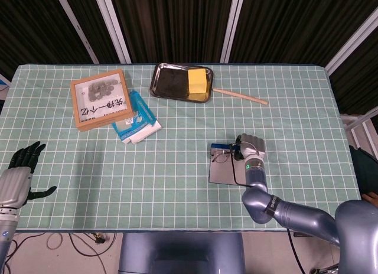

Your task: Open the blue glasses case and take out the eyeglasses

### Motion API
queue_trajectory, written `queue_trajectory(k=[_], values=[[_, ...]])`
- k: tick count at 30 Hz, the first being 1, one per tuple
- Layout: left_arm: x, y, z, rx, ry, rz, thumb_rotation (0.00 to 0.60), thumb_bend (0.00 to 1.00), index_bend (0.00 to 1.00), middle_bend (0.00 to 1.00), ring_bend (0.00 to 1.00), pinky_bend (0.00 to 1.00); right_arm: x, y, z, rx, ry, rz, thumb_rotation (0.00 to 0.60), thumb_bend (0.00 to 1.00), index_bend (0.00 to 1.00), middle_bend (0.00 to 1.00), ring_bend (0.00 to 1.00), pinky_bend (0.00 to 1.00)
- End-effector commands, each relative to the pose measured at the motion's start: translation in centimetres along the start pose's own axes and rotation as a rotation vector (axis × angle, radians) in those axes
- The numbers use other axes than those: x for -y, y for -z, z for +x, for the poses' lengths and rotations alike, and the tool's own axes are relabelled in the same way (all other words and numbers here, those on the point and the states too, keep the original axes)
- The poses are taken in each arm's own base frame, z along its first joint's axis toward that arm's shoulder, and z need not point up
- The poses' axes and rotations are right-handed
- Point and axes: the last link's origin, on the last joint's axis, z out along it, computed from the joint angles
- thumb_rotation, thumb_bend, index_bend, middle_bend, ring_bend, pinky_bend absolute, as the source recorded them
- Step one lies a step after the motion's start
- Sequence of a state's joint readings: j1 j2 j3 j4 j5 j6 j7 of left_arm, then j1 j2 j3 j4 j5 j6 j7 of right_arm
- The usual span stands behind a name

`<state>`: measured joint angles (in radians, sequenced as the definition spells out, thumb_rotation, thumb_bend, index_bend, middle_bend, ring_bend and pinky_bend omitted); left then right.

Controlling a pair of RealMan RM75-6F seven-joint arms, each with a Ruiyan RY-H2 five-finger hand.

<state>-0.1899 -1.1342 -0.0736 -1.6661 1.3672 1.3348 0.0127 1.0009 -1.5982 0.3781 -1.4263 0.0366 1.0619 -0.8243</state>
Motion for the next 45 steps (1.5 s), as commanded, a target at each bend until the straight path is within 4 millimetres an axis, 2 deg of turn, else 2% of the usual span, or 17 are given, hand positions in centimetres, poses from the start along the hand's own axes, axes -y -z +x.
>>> queue_trajectory(k=[1,10,23,45], values=[[0.01,-0.01,0.0,0.0,-0.001,0.0,0.6,0.01,0.0,0.0,0.0,0.0,0.0,-0.03,-0.04,0.0,0.003,0.0,0.6,0.57,0.41,0.97,1.0,1.0],[0.03,-0.01,0.0,0.001,0.001,0.002,0.6,0.01,0.0,0.0,0.0,0.0,0.09,-0.1,-0.18,0.001,0.006,0.002,0.6,0.57,0.42,0.97,1.0,1.0],[0.06,-0.02,-0.03,0.005,0.003,0.006,0.6,0.01,0.0,0.0,0.0,0.0,0.02,-0.22,-0.54,0.012,-0.003,0.0,0.6,0.62,0.46,0.97,1.0,1.0],[0.07,0.01,-0.01,0.005,0.006,0.008,0.6,0.01,0.0,0.0,0.0,0.0,0.35,0.59,0.35,0.001,-0.055,0.031,0.6,0.62,0.49,0.97,1.0,1.0]])
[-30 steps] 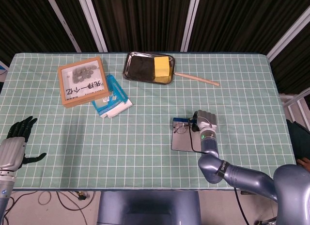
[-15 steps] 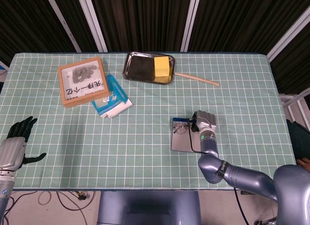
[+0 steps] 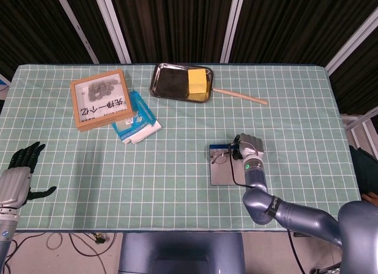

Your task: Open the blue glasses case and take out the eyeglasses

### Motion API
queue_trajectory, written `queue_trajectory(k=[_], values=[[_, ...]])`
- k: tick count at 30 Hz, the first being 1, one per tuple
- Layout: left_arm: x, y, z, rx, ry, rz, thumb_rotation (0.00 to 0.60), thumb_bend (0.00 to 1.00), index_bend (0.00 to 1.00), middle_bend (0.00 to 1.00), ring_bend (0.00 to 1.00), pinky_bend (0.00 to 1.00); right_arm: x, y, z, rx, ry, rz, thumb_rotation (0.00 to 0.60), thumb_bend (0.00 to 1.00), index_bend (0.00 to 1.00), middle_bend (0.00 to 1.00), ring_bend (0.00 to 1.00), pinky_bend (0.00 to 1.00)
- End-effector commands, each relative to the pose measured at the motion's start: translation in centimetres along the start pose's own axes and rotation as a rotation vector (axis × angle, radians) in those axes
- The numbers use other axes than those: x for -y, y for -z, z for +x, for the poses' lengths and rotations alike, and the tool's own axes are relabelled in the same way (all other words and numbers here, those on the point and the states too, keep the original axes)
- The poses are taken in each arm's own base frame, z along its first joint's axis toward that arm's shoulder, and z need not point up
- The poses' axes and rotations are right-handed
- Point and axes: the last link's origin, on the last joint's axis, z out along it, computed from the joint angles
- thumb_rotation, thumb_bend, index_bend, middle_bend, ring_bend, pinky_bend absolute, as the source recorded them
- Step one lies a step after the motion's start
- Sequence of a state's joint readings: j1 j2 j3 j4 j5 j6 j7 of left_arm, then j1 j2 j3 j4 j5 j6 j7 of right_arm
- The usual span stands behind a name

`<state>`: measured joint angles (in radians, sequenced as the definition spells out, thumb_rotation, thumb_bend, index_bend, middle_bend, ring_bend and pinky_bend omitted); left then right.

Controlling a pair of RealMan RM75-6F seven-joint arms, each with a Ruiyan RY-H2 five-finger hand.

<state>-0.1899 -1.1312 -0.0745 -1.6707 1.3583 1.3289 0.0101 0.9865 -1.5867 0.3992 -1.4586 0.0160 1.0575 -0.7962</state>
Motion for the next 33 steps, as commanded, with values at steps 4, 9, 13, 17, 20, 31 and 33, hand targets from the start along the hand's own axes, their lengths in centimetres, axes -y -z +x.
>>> queue_trajectory(k=[4,9,13,17,20,31,33], values=[[0.0,0.0,0.0,-0.001,0.0,0.0,0.6,0.01,0.0,0.0,0.0,0.0,0.0,0.4,0.1,0.005,-0.055,0.01,0.6,0.62,0.49,0.97,1.0,1.0],[0.0,0.1,0.0,-0.003,0.0,0.0,0.6,0.01,0.0,0.0,0.0,0.0,-0.1,0.8,0.2,0.001,-0.082,0.019,0.6,0.62,0.49,0.97,1.0,1.0],[0.0,0.1,0.1,-0.004,0.001,-0.001,0.6,0.01,0.0,0.0,0.0,0.0,0.1,1.1,0.3,-0.008,-0.109,0.032,0.6,0.62,0.49,0.97,1.0,1.0],[0.0,0.1,0.1,-0.007,0.004,0.002,0.6,0.01,0.0,0.0,0.0,0.0,0.4,1.3,0.3,-0.021,-0.146,0.05,0.6,0.62,0.49,0.97,1.0,1.0],[0.1,0.1,0.2,-0.008,0.004,0.002,0.6,0.01,0.0,0.0,0.0,0.0,0.7,1.5,0.3,-0.045,-0.176,0.07,0.6,0.62,0.49,0.97,1.0,1.0],[0.0,0.1,0.1,-0.004,0.007,0.0,0.6,0.01,0.0,0.0,0.0,0.0,0.6,1.3,-0.4,-0.181,-0.222,0.131,0.6,0.62,0.49,0.97,1.0,1.0],[0.0,0.1,0.1,-0.004,0.008,0.0,0.6,0.01,0.0,0.0,0.0,0.0,0.6,1.2,-0.7,-0.211,-0.232,0.144,0.6,0.62,0.49,0.97,1.0,1.0]])
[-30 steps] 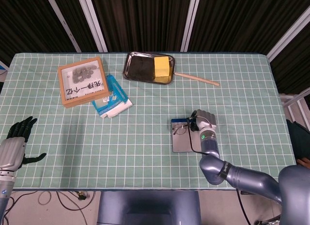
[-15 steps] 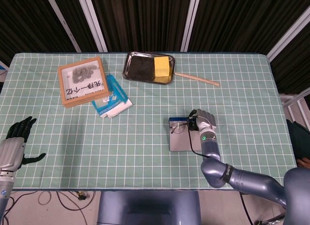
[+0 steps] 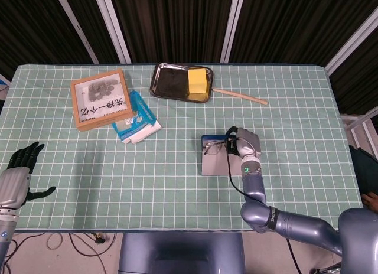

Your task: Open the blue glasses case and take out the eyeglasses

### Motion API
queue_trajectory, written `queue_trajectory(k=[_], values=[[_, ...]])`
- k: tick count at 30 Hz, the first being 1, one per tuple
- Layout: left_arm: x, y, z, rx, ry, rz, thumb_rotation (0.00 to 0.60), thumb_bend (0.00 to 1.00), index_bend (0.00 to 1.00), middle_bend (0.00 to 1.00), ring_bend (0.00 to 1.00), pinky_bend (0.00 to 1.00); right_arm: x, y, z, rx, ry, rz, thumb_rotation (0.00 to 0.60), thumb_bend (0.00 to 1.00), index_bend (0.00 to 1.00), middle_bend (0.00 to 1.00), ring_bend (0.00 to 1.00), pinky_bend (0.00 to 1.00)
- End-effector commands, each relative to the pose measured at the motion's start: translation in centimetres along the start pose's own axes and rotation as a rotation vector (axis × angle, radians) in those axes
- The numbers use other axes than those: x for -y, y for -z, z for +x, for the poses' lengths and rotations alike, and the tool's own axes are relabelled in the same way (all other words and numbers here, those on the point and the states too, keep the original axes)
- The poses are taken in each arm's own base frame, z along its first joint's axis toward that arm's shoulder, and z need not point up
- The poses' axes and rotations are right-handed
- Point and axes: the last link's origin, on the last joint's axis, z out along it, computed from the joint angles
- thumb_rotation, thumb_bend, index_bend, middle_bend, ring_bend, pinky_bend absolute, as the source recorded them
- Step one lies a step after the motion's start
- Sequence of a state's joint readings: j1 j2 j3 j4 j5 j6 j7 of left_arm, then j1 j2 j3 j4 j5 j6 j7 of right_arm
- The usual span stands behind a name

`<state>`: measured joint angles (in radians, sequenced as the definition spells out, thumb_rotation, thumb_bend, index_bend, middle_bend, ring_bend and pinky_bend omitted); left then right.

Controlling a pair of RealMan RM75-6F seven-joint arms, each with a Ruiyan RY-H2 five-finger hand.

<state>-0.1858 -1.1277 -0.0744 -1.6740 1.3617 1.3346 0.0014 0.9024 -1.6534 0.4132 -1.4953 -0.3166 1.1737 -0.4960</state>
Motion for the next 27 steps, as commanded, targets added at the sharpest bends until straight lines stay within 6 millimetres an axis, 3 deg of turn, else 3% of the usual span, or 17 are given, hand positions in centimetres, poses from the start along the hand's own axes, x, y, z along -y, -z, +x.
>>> queue_trajectory(k=[1,8,27], values=[[0.0,0.0,0.0,0.001,0.0,0.0,0.6,0.01,0.0,0.0,0.0,0.0,-0.6,-0.1,-0.7,-0.054,-0.017,0.015,0.6,0.62,0.49,0.97,1.0,1.0],[0.0,0.0,0.0,0.003,0.002,0.0,0.6,0.01,0.0,0.0,0.0,0.0,-1.1,-0.3,-1.8,-0.115,-0.037,0.05,0.6,0.62,0.49,0.97,1.0,1.0],[0.0,0.0,0.0,0.003,0.004,0.0,0.6,0.01,0.0,0.0,0.0,0.0,-1.4,-0.4,-2.0,-0.161,-0.085,0.058,0.6,0.62,0.49,0.97,1.0,1.0]])
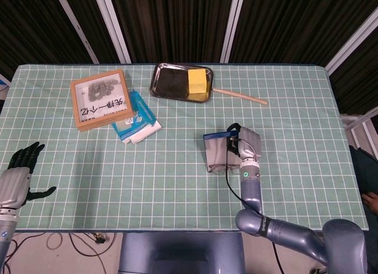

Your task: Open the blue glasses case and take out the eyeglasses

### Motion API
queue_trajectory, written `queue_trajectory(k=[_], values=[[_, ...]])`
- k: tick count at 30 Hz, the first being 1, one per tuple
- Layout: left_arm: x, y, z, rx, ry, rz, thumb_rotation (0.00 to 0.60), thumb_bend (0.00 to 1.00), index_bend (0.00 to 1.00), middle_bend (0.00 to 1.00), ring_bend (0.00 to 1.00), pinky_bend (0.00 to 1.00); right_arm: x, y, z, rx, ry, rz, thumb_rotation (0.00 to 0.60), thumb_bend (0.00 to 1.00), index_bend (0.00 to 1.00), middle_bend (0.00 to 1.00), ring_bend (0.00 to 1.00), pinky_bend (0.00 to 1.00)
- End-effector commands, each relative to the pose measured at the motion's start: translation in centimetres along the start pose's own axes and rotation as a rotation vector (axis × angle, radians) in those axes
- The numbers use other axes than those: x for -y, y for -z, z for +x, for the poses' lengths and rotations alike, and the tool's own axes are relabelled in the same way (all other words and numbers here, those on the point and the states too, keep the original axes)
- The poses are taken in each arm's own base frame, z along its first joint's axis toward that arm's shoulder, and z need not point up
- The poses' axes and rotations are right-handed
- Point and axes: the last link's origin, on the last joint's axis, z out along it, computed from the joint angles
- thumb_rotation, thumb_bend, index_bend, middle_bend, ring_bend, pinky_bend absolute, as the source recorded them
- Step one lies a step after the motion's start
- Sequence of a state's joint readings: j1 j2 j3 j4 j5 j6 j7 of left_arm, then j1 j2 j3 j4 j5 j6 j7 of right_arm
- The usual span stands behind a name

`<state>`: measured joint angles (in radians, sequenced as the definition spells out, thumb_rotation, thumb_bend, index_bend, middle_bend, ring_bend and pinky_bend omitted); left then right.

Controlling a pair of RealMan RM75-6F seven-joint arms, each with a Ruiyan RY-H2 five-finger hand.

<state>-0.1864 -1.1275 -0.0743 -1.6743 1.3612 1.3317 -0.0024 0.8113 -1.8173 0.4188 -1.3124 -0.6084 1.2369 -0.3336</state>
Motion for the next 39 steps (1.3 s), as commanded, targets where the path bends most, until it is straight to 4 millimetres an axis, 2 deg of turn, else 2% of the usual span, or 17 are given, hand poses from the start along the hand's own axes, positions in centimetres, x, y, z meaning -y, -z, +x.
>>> queue_trajectory(k=[1,14,23,25,28,29,30,33,37,39], values=[[0.0,0.0,0.0,0.0,0.0,0.0,0.6,0.01,0.0,0.0,0.0,0.0,0.0,0.0,0.0,0.0,-0.012,-0.005,0.6,0.62,0.49,0.97,1.0,1.0],[0.0,0.0,0.0,0.001,0.001,0.002,0.6,0.01,0.0,0.0,0.0,0.0,0.2,-1.1,0.4,-0.008,-0.002,-0.024,0.6,0.62,0.49,0.97,1.0,1.0],[0.0,-0.1,0.0,0.002,0.001,0.004,0.6,0.01,0.0,0.0,0.0,0.0,1.2,-4.0,1.0,-0.035,0.054,-0.037,0.6,0.62,0.49,0.97,1.0,1.0],[0.0,-0.2,0.0,0.001,0.002,0.004,0.6,0.01,0.0,0.0,0.0,0.0,1.5,-4.7,1.0,-0.037,0.063,-0.042,0.6,0.6,0.44,0.97,1.0,1.0],[0.0,-0.2,-0.1,0.003,0.003,0.006,0.6,0.01,0.0,0.0,0.0,0.0,1.8,-5.3,0.9,-0.036,0.089,-0.043,0.6,0.46,0.12,0.97,1.0,1.0],[0.0,-0.2,-0.1,0.004,0.003,0.007,0.6,0.01,0.0,0.0,0.0,0.0,1.9,-5.5,0.8,-0.032,0.099,-0.047,0.6,0.42,0.04,0.96,1.0,1.0],[0.0,-0.2,-0.1,0.004,0.002,0.007,0.6,0.01,0.0,0.0,0.0,0.0,2.0,-5.7,0.7,-0.028,0.108,-0.05,0.6,0.38,0.0,0.96,1.0,1.0],[0.0,-0.2,-0.1,0.005,0.002,0.006,0.6,0.01,0.0,0.0,0.0,0.0,2.0,-5.8,0.7,-0.026,0.134,-0.054,0.6,0.3,0.0,0.95,1.0,1.0],[-0.1,-0.2,-0.1,0.004,0.002,0.005,0.6,0.01,0.0,0.0,0.0,0.0,1.7,-5.4,1.2,-0.026,0.136,-0.067,0.6,0.28,0.0,0.94,1.0,1.0],[-0.1,-0.1,0.0,0.002,0.001,0.003,0.6,0.01,0.0,0.0,0.0,0.0,1.4,-5.0,1.6,-0.026,0.135,-0.062,0.6,0.28,0.0,0.91,0.98,1.0]])
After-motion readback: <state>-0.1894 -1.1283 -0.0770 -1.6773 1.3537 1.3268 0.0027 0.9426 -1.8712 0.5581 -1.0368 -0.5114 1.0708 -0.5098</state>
